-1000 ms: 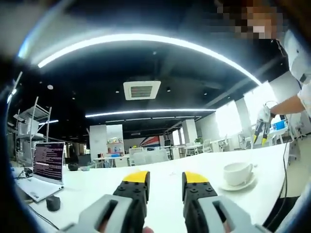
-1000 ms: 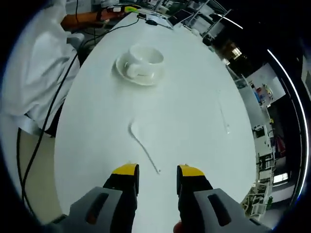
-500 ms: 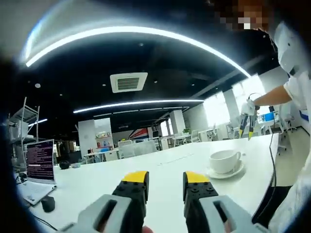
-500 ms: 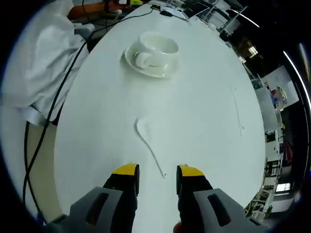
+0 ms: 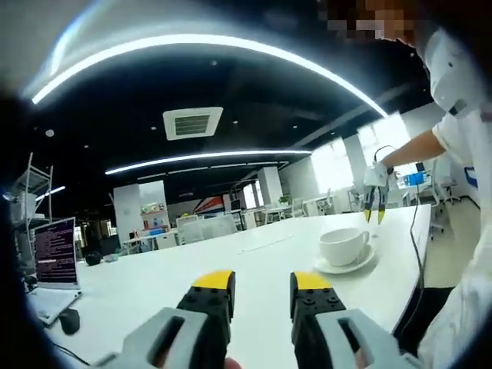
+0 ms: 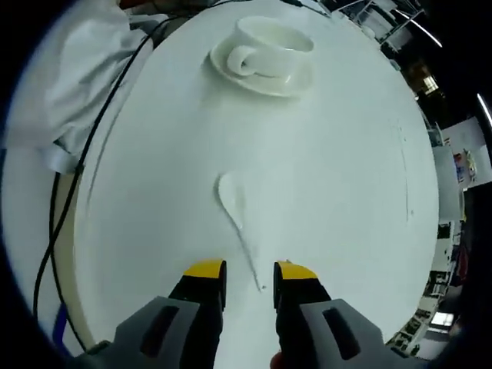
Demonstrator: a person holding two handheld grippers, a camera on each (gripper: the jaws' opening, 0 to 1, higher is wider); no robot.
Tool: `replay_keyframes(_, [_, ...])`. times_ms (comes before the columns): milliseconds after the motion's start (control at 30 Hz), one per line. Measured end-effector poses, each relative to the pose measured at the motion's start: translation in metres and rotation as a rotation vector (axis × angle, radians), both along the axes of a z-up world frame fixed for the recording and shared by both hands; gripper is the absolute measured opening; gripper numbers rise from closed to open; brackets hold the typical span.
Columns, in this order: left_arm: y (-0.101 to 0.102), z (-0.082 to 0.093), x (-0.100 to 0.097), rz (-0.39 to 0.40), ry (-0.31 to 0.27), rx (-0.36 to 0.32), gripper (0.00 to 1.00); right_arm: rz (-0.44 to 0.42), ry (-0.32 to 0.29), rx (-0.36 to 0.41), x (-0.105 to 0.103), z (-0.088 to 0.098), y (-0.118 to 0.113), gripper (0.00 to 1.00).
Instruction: Tidy tabletop coffee trays, cups and spoons，present forward
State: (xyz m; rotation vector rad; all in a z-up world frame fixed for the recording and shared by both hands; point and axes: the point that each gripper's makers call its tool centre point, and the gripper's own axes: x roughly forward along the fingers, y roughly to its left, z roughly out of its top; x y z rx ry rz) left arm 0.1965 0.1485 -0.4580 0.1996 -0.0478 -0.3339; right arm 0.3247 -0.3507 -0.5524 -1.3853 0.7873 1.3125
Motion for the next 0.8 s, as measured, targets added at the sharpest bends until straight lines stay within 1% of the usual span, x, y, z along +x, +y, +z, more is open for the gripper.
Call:
replay_keyframes(133, [0.000,0.000,-0.002,0.003,-0.001,-0.006,0.30,0.018,0.014,-0.016,-0.001,-0.007,0.004,0.23])
replay_keyframes(333, [0.000,-0.005,-0.004,0.012,0.009,0.002,0.30,0.028,0.023,-0.028,-0.001,-0.013,0.006,0.22])
replay_keyframes(400, [-0.001,-0.005,-0.005,0.018,0.010,-0.004,0.30,0.035,0.022,-0.034,-0.001,-0.014,0.007,0.21])
replay_keyframes(567, [0.002,-0.005,-0.006,0.028,0.007,-0.017,0.30,0.047,0.045,-0.055,0.001,-0.019,0.007,0.19])
replay_keyframes(667, [0.001,-0.005,-0.007,0.030,0.008,-0.023,0.30,0.063,0.051,-0.063,0.003,-0.020,0.007,0.18])
replay_keyframes(800, [0.004,-0.006,-0.006,0.035,0.008,-0.028,0.30,0.086,0.064,-0.081,0.001,-0.021,0.008,0.12])
